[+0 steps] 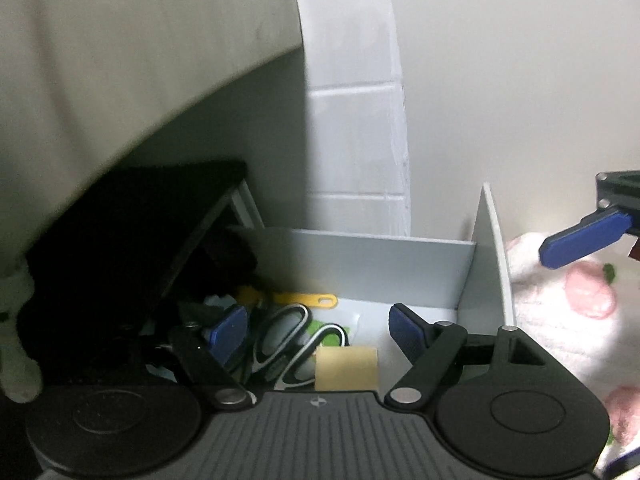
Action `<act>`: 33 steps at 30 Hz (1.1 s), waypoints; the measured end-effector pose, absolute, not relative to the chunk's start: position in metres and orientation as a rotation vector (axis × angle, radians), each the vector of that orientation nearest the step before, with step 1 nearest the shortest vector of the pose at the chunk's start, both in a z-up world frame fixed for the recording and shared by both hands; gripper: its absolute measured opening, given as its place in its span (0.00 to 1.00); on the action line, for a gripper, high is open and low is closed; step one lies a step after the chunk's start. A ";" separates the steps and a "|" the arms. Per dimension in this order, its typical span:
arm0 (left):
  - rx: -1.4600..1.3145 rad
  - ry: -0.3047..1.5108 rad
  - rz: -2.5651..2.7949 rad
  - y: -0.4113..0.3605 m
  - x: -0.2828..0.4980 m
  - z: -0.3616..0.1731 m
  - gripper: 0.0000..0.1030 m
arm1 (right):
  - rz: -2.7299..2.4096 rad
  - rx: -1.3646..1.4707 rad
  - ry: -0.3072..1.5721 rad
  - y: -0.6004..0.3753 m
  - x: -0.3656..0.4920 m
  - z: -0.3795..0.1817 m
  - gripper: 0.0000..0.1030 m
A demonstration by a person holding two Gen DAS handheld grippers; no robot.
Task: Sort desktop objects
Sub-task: 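Withdraw the left gripper up and out of the drawer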
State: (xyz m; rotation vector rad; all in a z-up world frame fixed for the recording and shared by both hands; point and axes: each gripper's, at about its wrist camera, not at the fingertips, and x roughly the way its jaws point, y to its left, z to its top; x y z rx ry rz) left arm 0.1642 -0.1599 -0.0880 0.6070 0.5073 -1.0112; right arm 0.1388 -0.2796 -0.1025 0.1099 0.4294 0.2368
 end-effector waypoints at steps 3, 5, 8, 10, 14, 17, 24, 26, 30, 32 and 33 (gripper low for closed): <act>0.600 0.476 -0.991 -0.149 0.155 -0.076 0.76 | 0.239 0.097 0.428 -0.277 0.138 -0.102 1.00; 0.582 0.465 -0.975 -0.142 0.150 -0.068 0.76 | 0.241 0.089 0.429 -0.276 0.137 -0.102 1.00; 0.543 0.465 -0.953 -0.131 0.142 -0.057 0.76 | 0.242 0.085 0.430 -0.276 0.138 -0.102 1.00; 0.517 0.461 -0.950 -0.121 0.132 -0.048 0.76 | 0.242 0.084 0.431 -0.275 0.138 -0.102 1.00; 0.493 0.454 -0.933 -0.102 0.112 -0.036 0.76 | 0.246 0.077 0.434 -0.275 0.137 -0.101 1.00; 0.492 0.460 -0.923 -0.092 0.102 -0.030 0.76 | 0.248 0.062 0.432 -0.272 0.136 -0.101 1.00; 0.439 0.569 -0.818 -0.086 0.118 -0.033 0.76 | 0.259 0.024 0.431 -0.265 0.135 -0.101 1.00; 0.410 0.587 -0.795 -0.083 0.126 -0.033 0.76 | 0.263 0.016 0.433 -0.263 0.135 -0.101 1.00; 0.412 0.596 -0.738 -0.073 0.114 -0.021 0.76 | 0.269 -0.008 0.436 -0.259 0.135 -0.101 1.00; 0.410 0.593 -0.704 -0.066 0.113 -0.015 0.76 | 0.271 -0.021 0.436 -0.257 0.136 -0.101 1.00; 0.406 0.594 -0.690 -0.064 0.112 -0.013 0.76 | 0.271 -0.027 0.436 -0.256 0.136 -0.101 1.00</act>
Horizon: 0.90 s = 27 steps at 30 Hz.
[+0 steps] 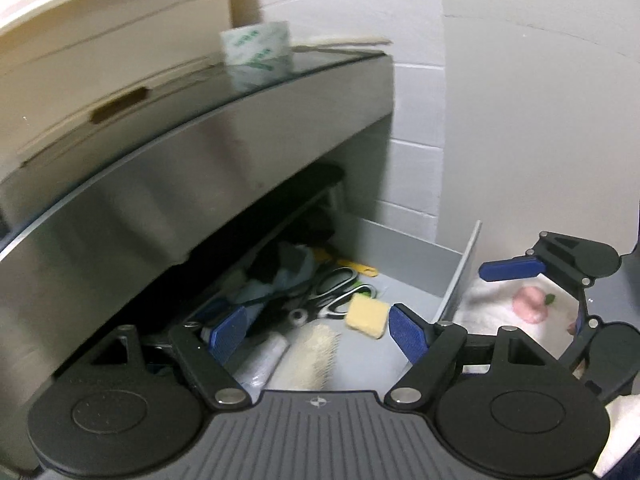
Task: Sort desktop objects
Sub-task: 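Withdraw the left gripper up and out of the drawer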
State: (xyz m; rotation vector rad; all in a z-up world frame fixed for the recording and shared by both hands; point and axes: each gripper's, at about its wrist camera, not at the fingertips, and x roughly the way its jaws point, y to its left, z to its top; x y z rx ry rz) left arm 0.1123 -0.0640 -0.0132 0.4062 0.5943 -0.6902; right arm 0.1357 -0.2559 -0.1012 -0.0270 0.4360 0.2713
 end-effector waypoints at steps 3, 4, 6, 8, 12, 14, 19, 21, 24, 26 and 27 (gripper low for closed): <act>0.390 0.594 -0.645 -0.054 0.106 -0.008 0.76 | 0.273 -0.045 0.438 -0.252 0.136 -0.101 1.00; 0.383 0.594 -0.630 -0.050 0.103 -0.005 0.76 | 0.273 -0.053 0.439 -0.250 0.136 -0.101 1.00; 0.372 0.591 -0.606 -0.041 0.096 -0.002 0.76 | 0.272 -0.070 0.441 -0.247 0.137 -0.102 1.00; 0.375 0.595 -0.595 -0.033 0.090 0.000 0.76 | 0.271 -0.090 0.444 -0.243 0.137 -0.102 1.00; 0.386 0.612 -0.570 -0.018 0.079 0.002 0.76 | 0.273 -0.120 0.453 -0.237 0.140 -0.104 1.00; 0.391 0.618 -0.552 -0.010 0.075 0.000 0.76 | 0.272 -0.128 0.461 -0.236 0.142 -0.105 1.00; 0.361 0.628 -0.487 0.008 0.066 -0.016 0.76 | 0.265 -0.123 0.469 -0.236 0.146 -0.106 1.00; 0.320 0.620 -0.437 0.015 0.063 -0.026 0.76 | 0.261 -0.120 0.471 -0.236 0.147 -0.106 1.00; 0.259 0.589 -0.352 0.027 0.056 -0.041 0.76 | 0.257 -0.114 0.473 -0.237 0.148 -0.107 1.00; 0.217 0.575 -0.298 0.034 0.052 -0.050 0.76 | 0.256 -0.117 0.475 -0.237 0.149 -0.107 1.00; 0.197 0.566 -0.272 0.038 0.050 -0.055 0.76 | 0.256 -0.121 0.475 -0.236 0.149 -0.107 1.00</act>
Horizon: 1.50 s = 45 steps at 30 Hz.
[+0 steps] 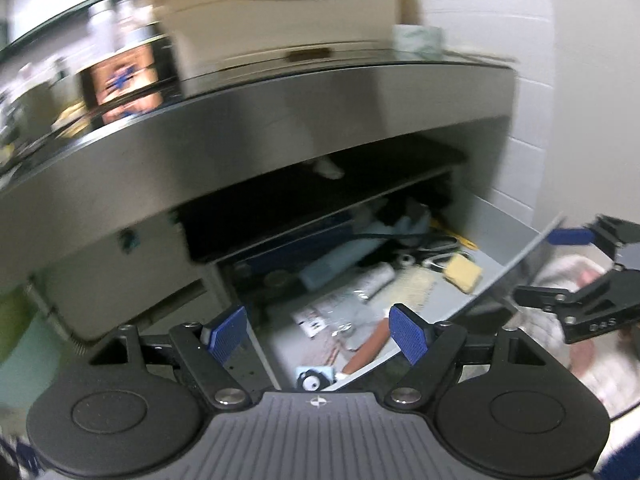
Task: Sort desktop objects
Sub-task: 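Withdraw the left gripper up and out of the drawer, then move the right gripper toward the front panel of the open drawer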
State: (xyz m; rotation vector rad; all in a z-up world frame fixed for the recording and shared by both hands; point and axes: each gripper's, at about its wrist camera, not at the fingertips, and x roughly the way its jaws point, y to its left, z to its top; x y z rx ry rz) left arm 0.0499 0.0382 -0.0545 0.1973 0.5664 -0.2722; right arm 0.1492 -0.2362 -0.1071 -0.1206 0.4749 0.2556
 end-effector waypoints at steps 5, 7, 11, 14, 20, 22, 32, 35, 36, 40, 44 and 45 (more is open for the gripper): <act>0.118 0.513 -0.142 0.057 0.042 -0.075 0.76 | 0.255 -0.147 0.470 -0.232 0.148 -0.107 1.00; 0.102 0.496 -0.095 0.063 0.040 -0.084 0.76 | 0.254 -0.160 0.469 -0.230 0.149 -0.108 1.00; 0.052 0.488 -0.028 0.075 0.037 -0.099 0.76 | 0.254 -0.183 0.472 -0.226 0.149 -0.109 1.00; 0.043 0.488 0.011 0.079 0.033 -0.109 0.76 | 0.253 -0.191 0.472 -0.225 0.149 -0.109 1.00; 0.044 0.477 0.066 0.082 0.028 -0.123 0.76 | 0.247 -0.199 0.479 -0.224 0.150 -0.109 1.00; 0.027 0.469 0.080 0.084 0.027 -0.121 0.76 | 0.246 -0.205 0.479 -0.223 0.150 -0.110 1.00; -0.033 0.478 0.108 0.083 0.029 -0.125 0.86 | 0.246 -0.247 0.471 -0.218 0.148 -0.110 1.00; -0.024 0.453 0.128 0.082 0.025 -0.124 0.91 | 0.245 -0.255 0.470 -0.217 0.148 -0.110 1.00; -0.027 0.447 0.122 0.083 0.023 -0.124 0.91 | 0.244 -0.258 0.471 -0.216 0.148 -0.111 1.00; -0.046 0.421 0.087 0.085 0.018 -0.124 0.91 | 0.236 -0.272 0.475 -0.213 0.150 -0.112 1.00; -0.068 0.431 0.093 0.087 0.019 -0.125 0.91 | 0.231 -0.300 0.473 -0.209 0.150 -0.113 1.00; -0.079 0.440 0.094 0.088 0.020 -0.126 0.91 | 0.231 -0.309 0.471 -0.208 0.149 -0.113 1.00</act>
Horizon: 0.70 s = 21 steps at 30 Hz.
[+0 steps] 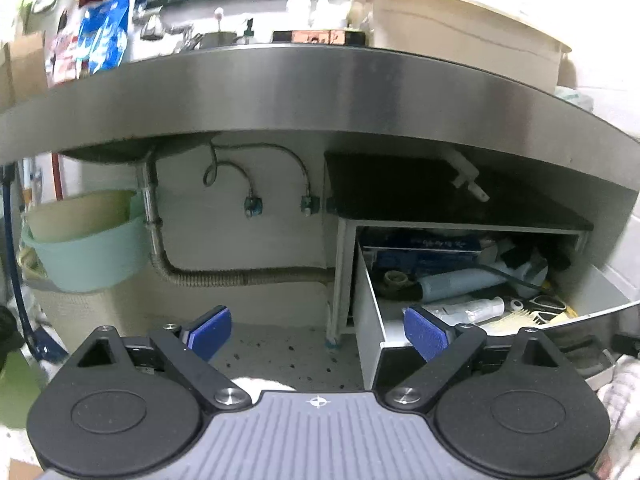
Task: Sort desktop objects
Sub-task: 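Move the right gripper toward the front panel of the open drawer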
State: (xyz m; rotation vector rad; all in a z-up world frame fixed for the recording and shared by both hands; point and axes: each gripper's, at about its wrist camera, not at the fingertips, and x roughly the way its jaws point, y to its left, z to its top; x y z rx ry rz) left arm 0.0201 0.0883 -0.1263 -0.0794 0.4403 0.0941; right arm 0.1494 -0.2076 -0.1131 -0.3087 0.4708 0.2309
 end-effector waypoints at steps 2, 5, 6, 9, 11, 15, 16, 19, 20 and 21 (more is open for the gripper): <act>-0.091 0.451 0.092 0.089 0.022 -0.128 0.91 | 0.228 -0.327 0.465 -0.205 0.148 -0.113 1.00; -0.077 0.449 0.097 0.085 0.022 -0.129 0.91 | 0.212 -0.352 0.448 -0.201 0.145 -0.112 1.00; -0.071 0.440 0.086 0.083 0.021 -0.128 0.91 | 0.202 -0.360 0.437 -0.199 0.144 -0.112 1.00; -0.058 0.435 0.082 0.081 0.020 -0.128 0.91 | 0.178 -0.374 0.407 -0.195 0.137 -0.108 1.00; -0.071 0.447 0.079 0.083 0.022 -0.129 0.91 | 0.178 -0.364 0.400 -0.191 0.133 -0.106 1.00; -0.113 0.467 0.082 0.087 0.023 -0.131 0.91 | 0.179 -0.309 0.404 -0.182 0.126 -0.102 1.00; -0.112 0.467 0.082 0.087 0.023 -0.131 0.91 | 0.176 -0.285 0.414 -0.181 0.125 -0.101 1.00; -0.098 0.455 0.080 0.085 0.022 -0.131 0.91 | 0.166 -0.193 0.446 -0.179 0.125 -0.100 1.00; -0.094 0.448 0.077 0.084 0.021 -0.130 0.91 | 0.161 -0.173 0.452 -0.178 0.126 -0.101 1.00; -0.090 0.442 0.069 0.083 0.020 -0.130 0.91 | 0.152 -0.169 0.457 -0.177 0.127 -0.103 1.00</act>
